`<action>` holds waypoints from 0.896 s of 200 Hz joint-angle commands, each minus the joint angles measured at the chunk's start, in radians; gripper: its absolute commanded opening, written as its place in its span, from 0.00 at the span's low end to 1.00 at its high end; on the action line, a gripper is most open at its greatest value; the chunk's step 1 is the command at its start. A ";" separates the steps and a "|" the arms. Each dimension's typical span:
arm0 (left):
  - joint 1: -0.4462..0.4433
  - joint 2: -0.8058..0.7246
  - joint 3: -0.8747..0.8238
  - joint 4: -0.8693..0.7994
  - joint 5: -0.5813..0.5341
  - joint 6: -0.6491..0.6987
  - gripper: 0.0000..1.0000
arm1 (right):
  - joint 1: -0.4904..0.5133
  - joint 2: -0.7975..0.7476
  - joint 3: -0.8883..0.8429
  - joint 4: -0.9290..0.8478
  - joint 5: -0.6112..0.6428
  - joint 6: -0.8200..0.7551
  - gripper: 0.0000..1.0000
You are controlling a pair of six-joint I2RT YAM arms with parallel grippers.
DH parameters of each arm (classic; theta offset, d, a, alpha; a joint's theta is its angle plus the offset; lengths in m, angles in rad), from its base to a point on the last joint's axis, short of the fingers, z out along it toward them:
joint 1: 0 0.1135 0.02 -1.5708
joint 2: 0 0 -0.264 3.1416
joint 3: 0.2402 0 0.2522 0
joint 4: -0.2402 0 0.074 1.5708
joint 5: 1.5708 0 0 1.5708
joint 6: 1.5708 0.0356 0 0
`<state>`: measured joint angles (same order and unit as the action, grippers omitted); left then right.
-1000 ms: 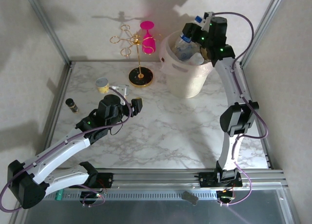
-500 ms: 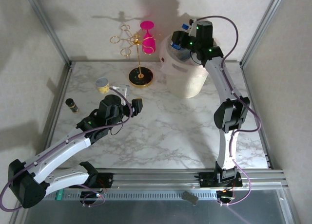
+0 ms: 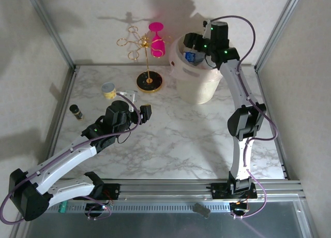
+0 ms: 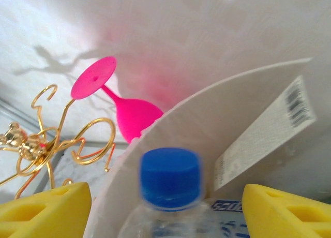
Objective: Put the plastic bottles in the bin
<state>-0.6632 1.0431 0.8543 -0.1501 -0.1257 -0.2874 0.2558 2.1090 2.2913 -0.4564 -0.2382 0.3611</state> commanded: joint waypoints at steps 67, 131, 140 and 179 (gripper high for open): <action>0.075 -0.023 0.001 0.019 0.023 -0.055 0.79 | -0.026 -0.099 -0.004 0.013 -0.052 -0.035 0.40; 0.163 -0.100 0.056 0.025 0.111 -0.147 0.99 | 0.024 -0.398 -0.320 0.109 -0.010 -0.114 0.51; 0.163 -0.123 0.065 0.018 0.079 -0.134 0.99 | 0.036 -0.471 -0.406 0.149 0.003 -0.135 0.55; 0.159 -0.212 0.098 0.031 -0.125 -0.046 0.99 | 0.079 -0.868 -0.848 0.362 0.072 -0.216 0.99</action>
<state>-0.5049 0.8909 0.9096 -0.1486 -0.0765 -0.3893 0.3256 1.4624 1.6394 -0.2882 -0.2127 0.2188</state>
